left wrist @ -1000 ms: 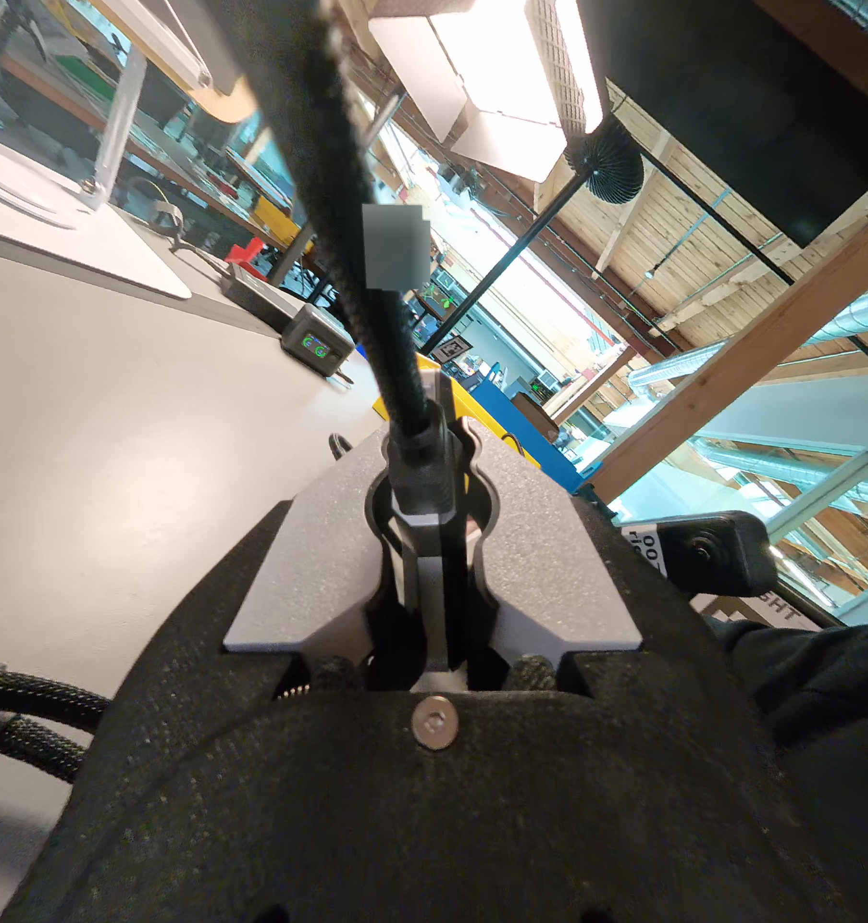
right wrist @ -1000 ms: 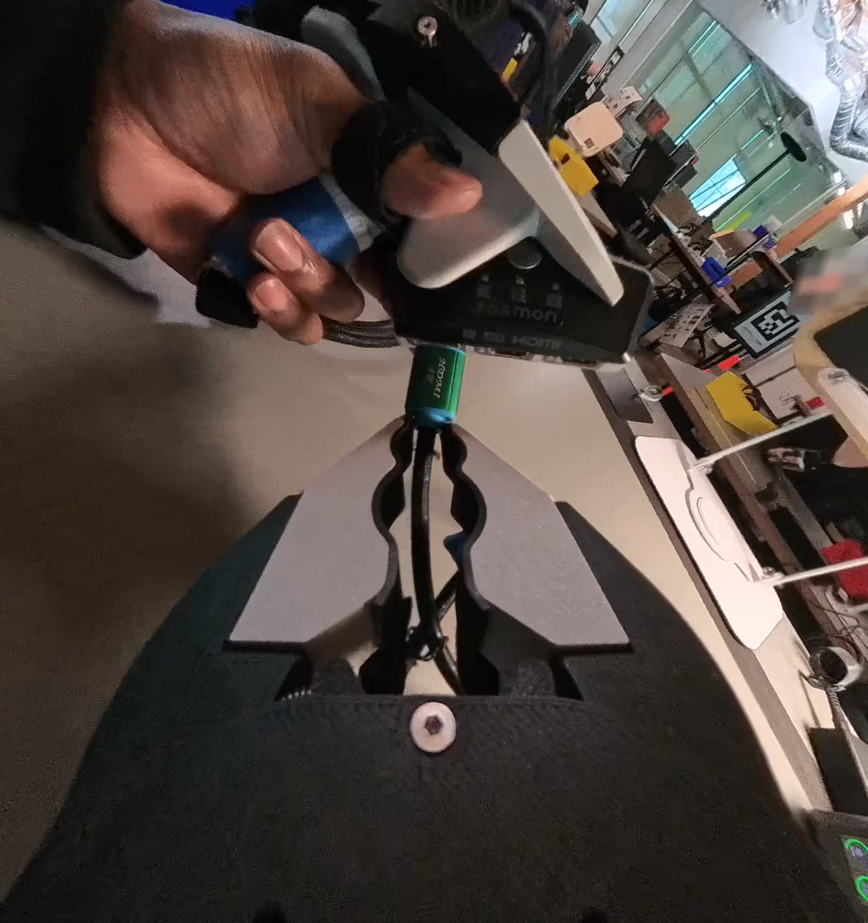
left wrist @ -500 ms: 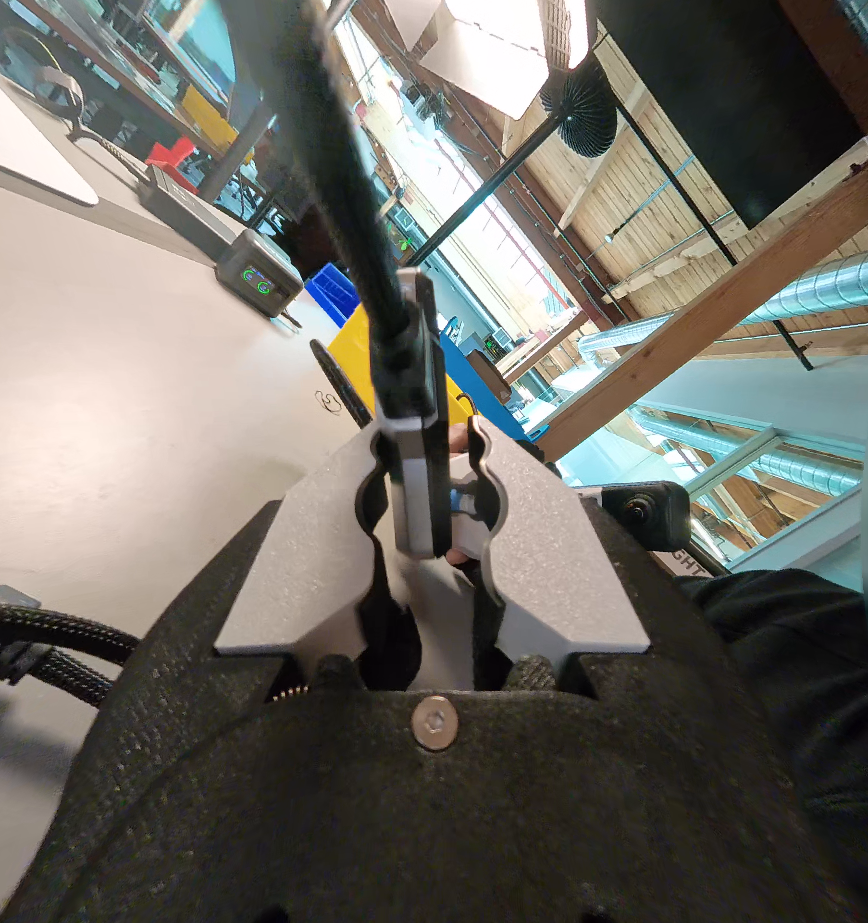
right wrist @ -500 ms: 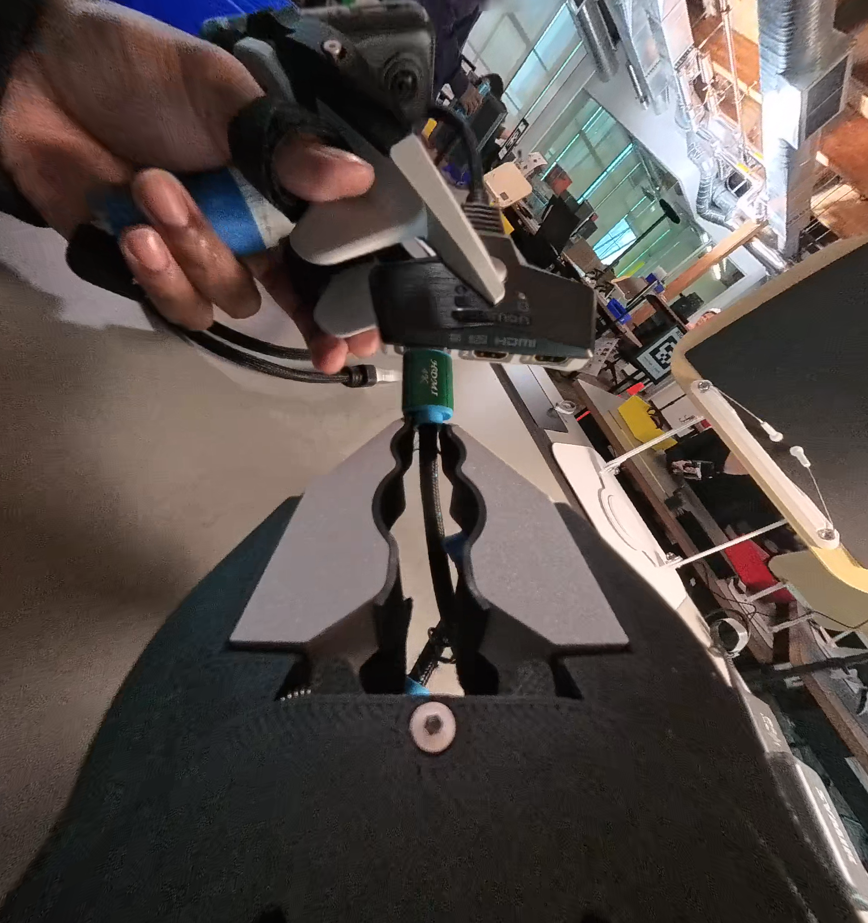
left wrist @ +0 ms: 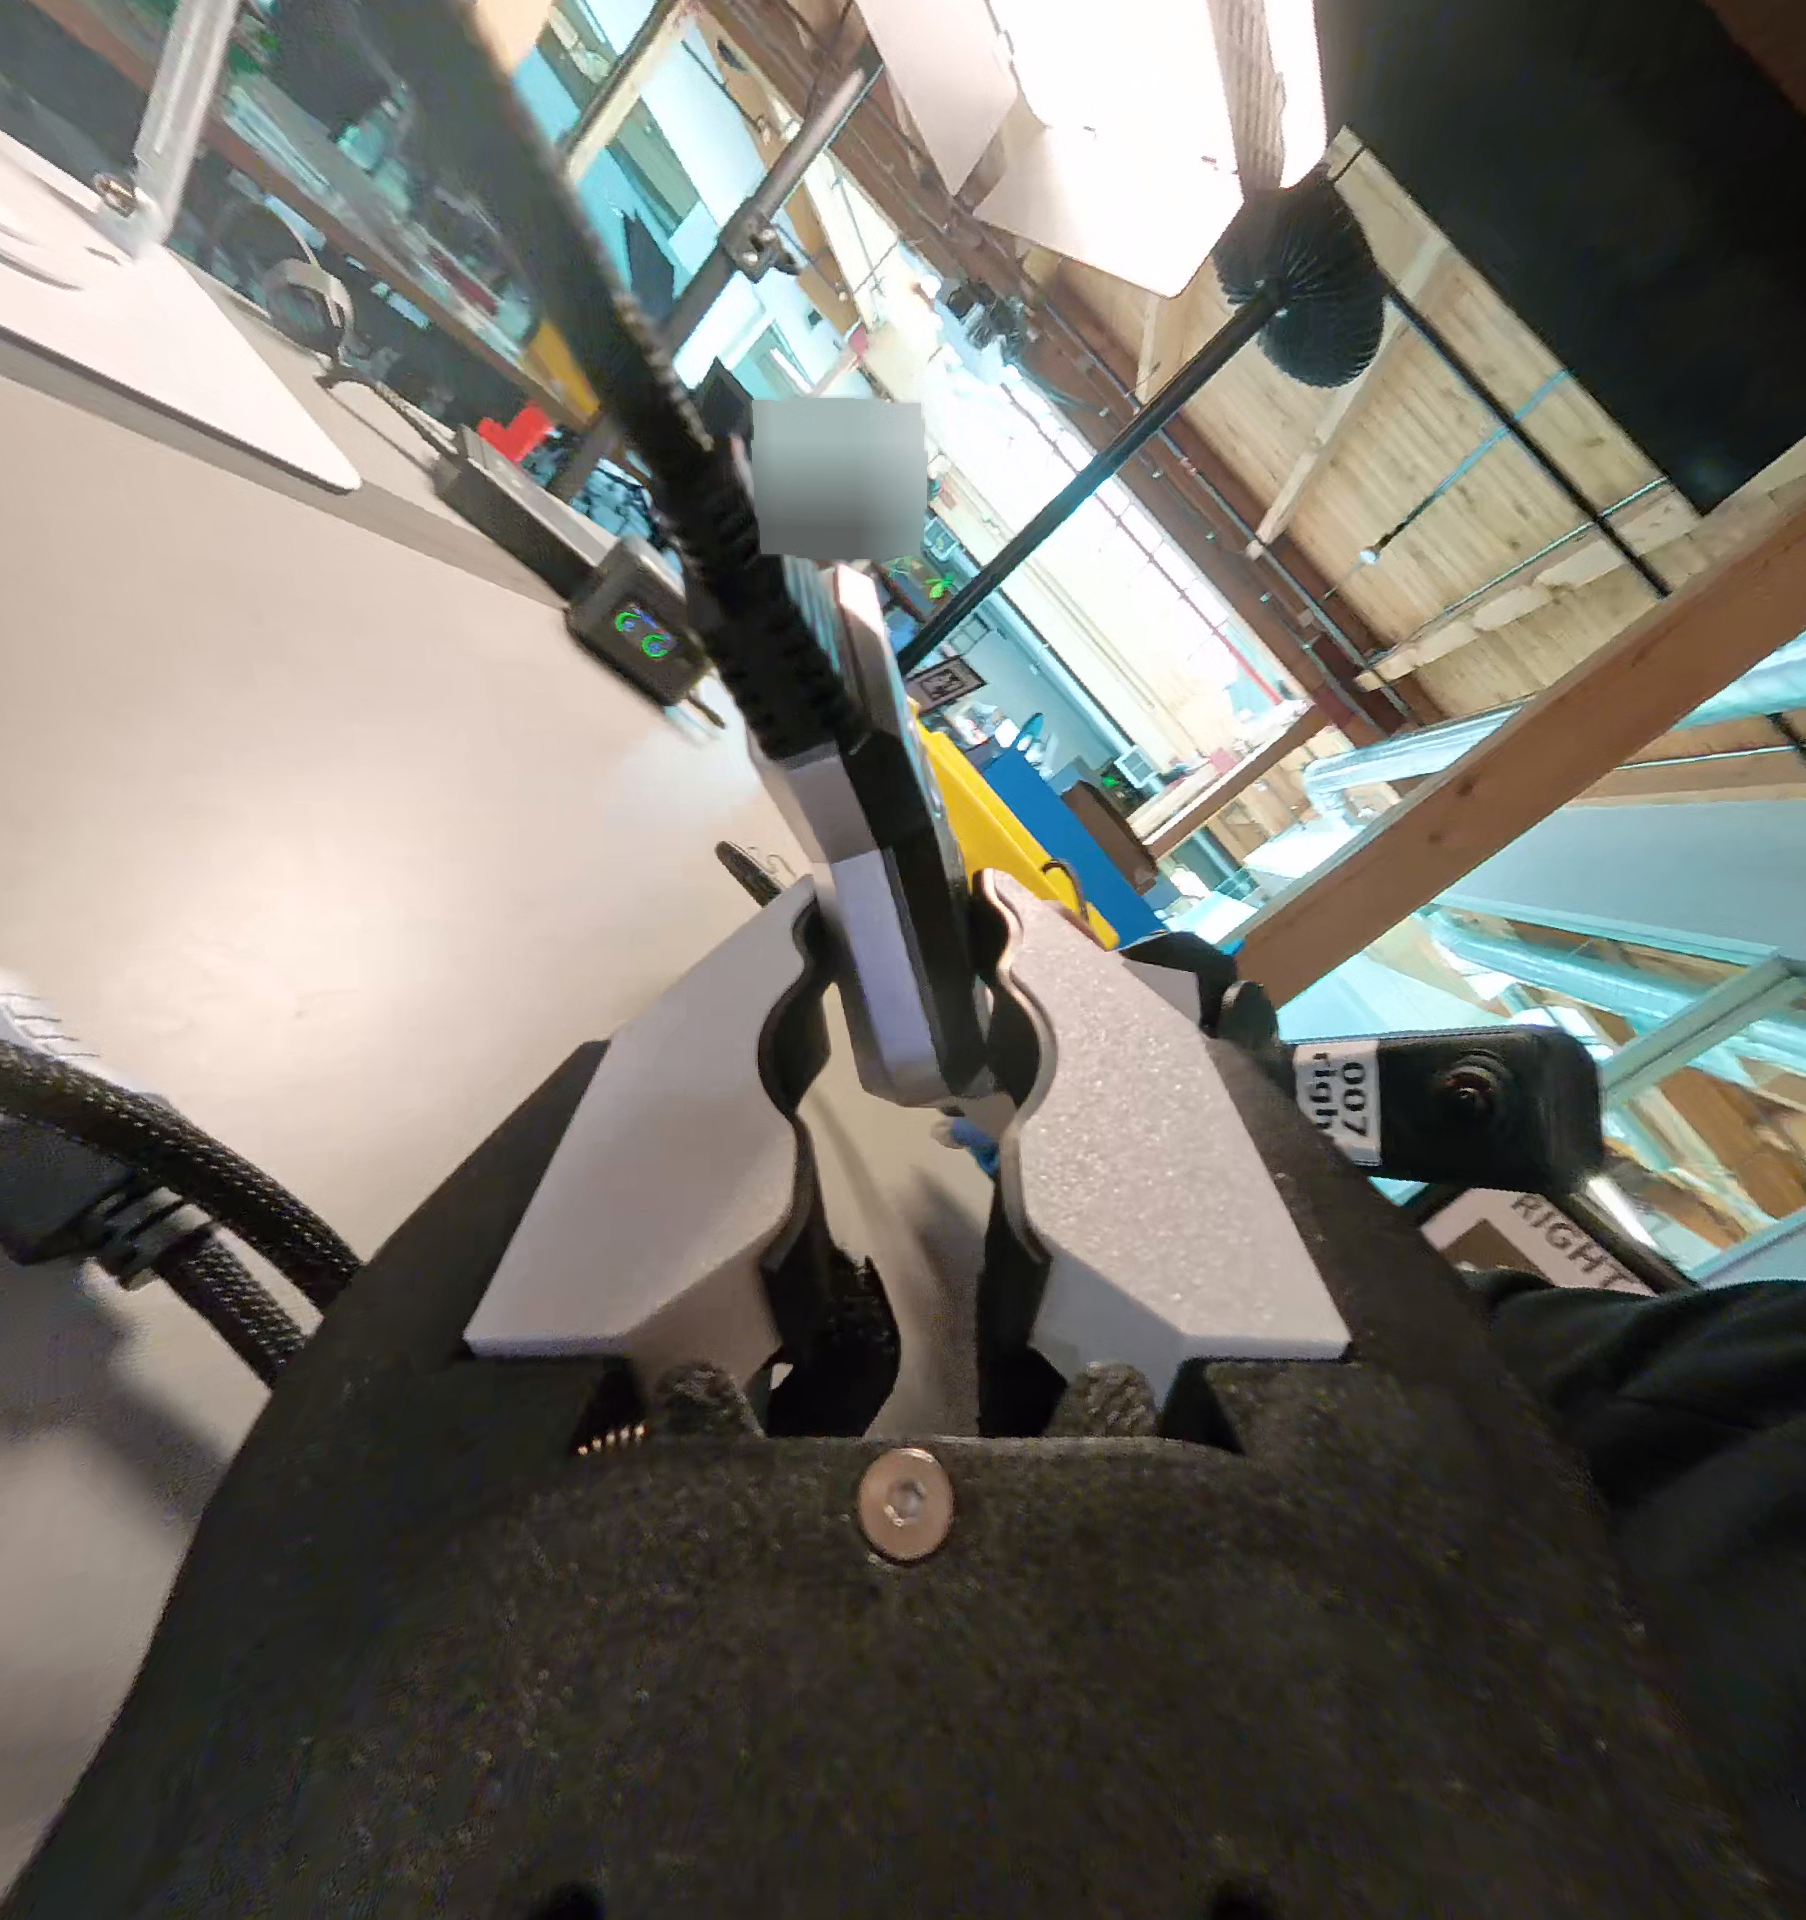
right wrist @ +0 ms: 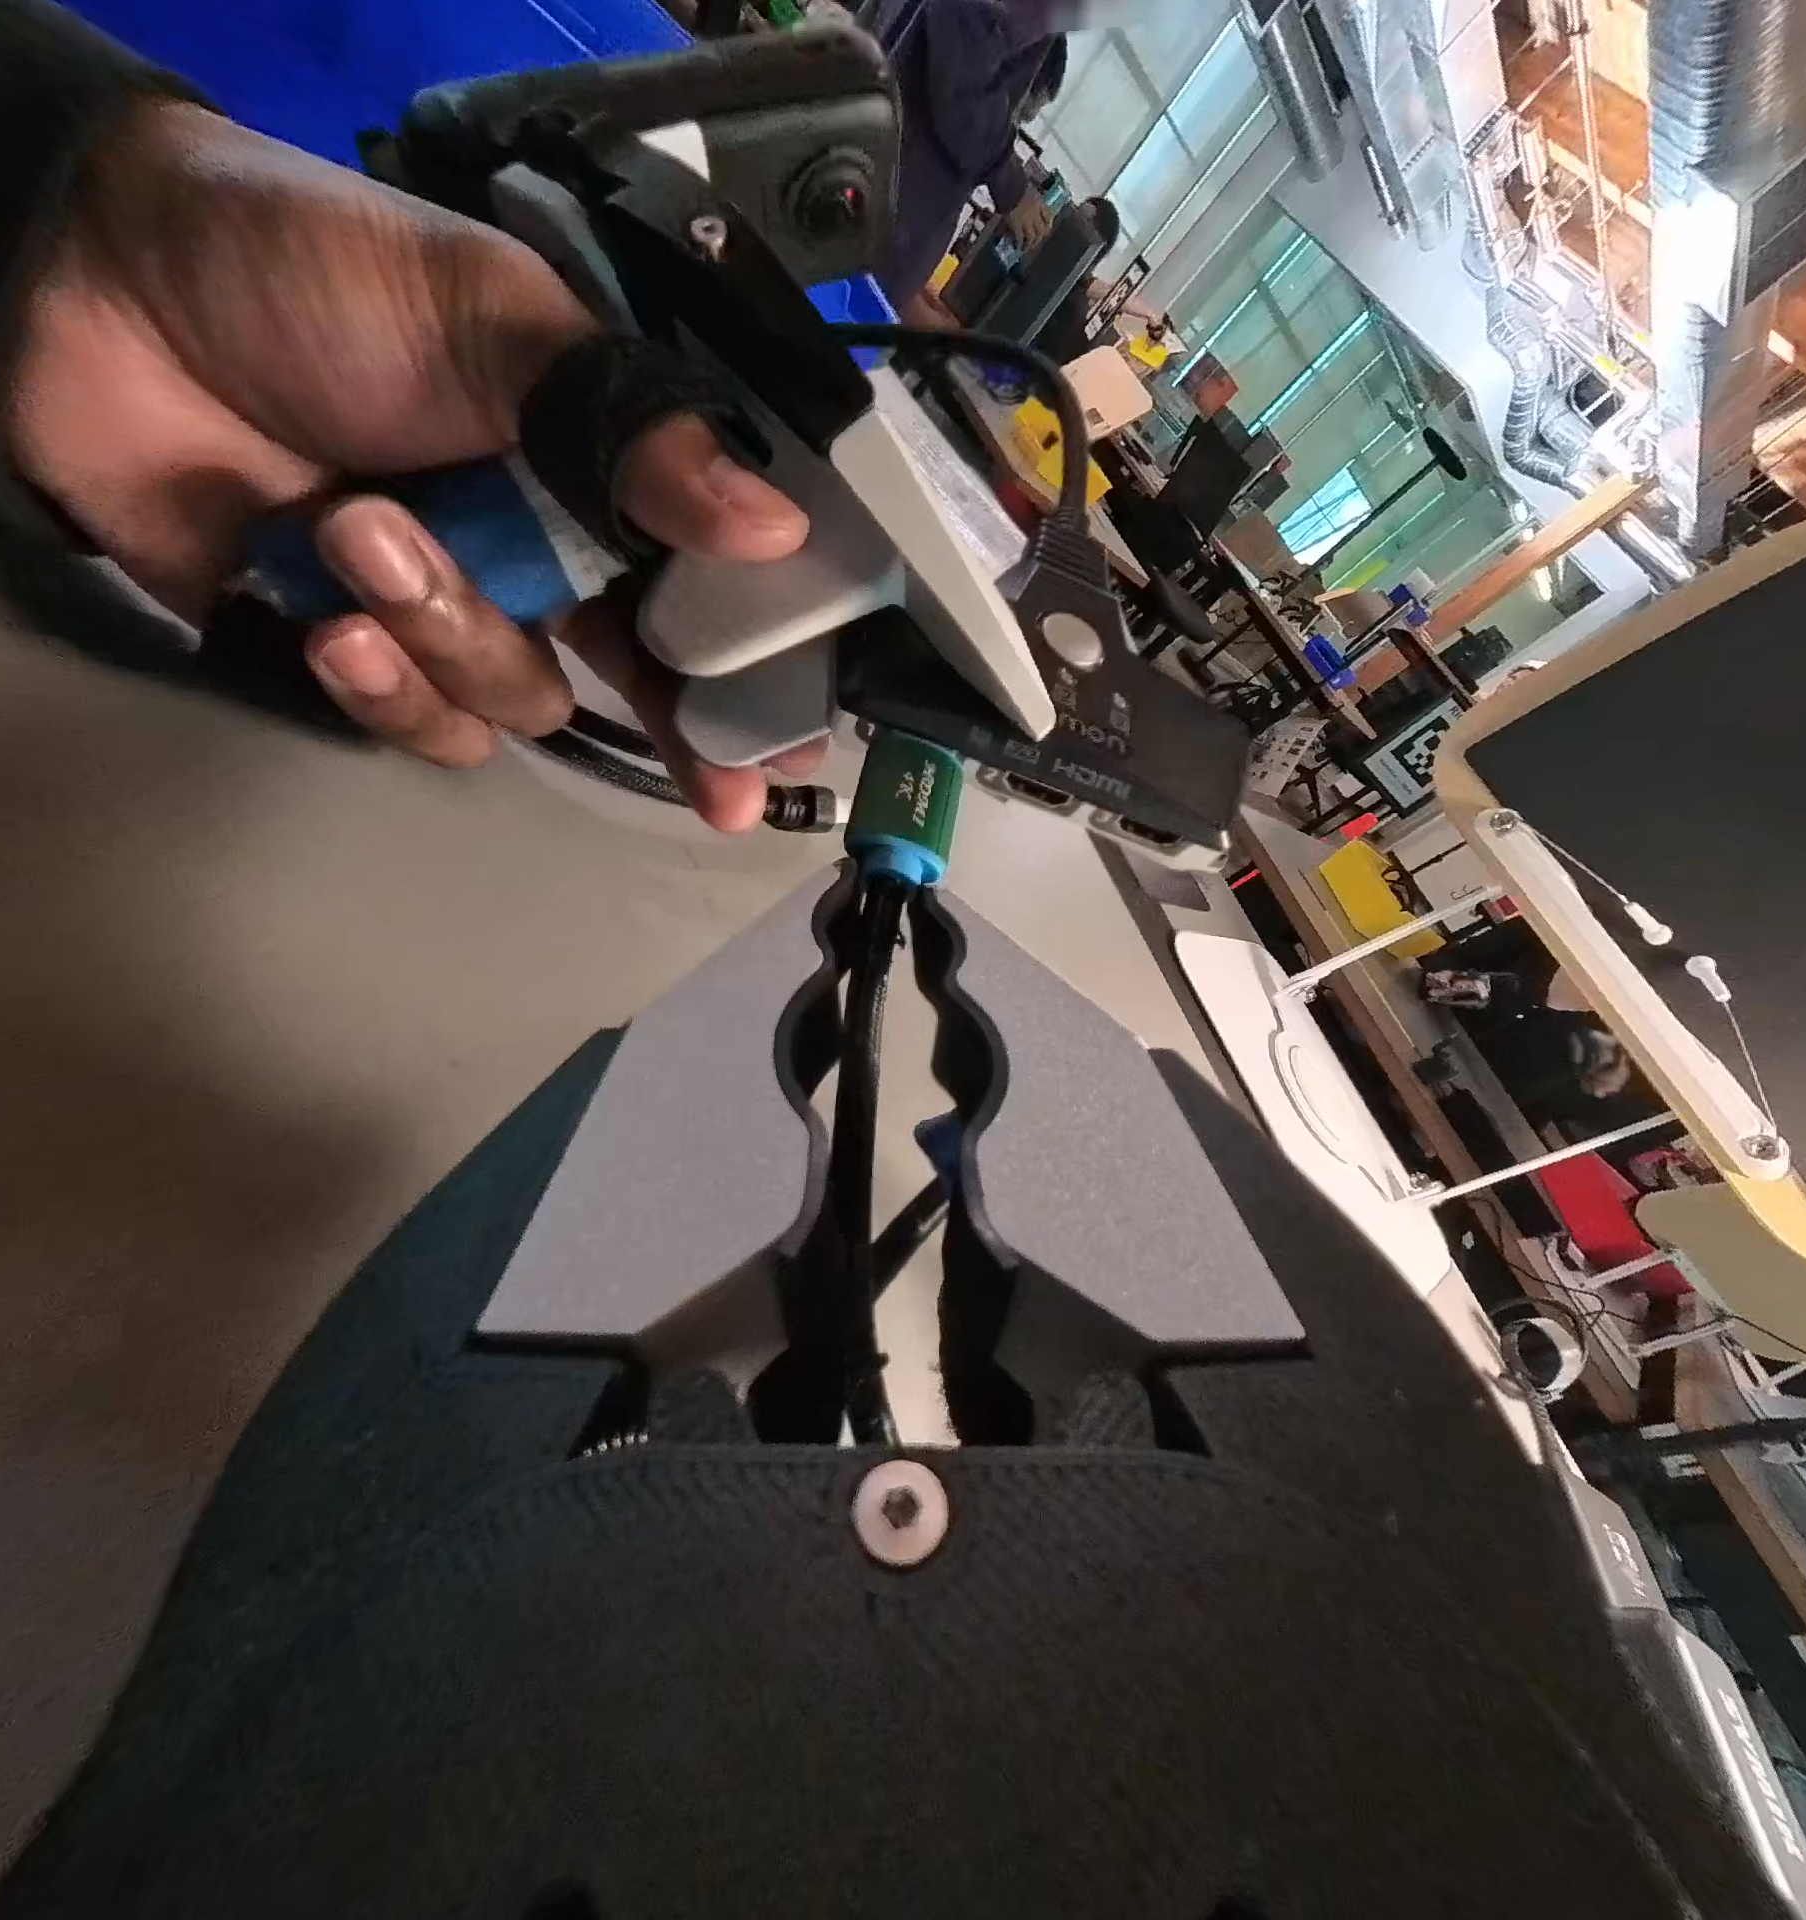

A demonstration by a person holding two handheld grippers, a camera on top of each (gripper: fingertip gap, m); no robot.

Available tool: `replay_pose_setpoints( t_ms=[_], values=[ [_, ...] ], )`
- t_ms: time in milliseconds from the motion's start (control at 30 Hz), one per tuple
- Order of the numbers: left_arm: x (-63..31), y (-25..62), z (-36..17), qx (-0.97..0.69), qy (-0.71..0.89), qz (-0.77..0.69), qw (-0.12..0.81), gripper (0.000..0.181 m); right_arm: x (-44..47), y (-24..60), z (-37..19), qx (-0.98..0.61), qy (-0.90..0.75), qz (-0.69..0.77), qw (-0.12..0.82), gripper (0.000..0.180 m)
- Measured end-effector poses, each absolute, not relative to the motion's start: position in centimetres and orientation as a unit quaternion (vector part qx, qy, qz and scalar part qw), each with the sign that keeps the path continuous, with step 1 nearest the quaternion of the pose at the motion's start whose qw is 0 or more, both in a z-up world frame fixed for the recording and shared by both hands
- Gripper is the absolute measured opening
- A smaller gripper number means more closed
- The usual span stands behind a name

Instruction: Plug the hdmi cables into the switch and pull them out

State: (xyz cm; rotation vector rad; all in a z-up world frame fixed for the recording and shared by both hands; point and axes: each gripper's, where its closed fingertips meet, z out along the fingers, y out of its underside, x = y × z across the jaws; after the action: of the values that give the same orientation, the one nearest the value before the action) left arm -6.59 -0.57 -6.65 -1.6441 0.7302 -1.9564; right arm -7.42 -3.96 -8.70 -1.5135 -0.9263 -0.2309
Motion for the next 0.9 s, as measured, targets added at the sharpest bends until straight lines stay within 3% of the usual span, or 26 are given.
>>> replay_pose_setpoints(
  t_ms=[33,900],
  values=[
    [-6.6,-0.6,-6.6,-0.597,0.263,-0.722,0.23,0.023,-7.5,-4.0,-8.7,-0.658,-0.406,-0.103,0.626,0.01],
    [-7.8,-2.9,-4.1,-0.541,0.332,-0.733,0.244,0.02,-7.7,-5.8,-7.3,-0.64,-0.449,-0.108,0.614,0.007]
  ],
)
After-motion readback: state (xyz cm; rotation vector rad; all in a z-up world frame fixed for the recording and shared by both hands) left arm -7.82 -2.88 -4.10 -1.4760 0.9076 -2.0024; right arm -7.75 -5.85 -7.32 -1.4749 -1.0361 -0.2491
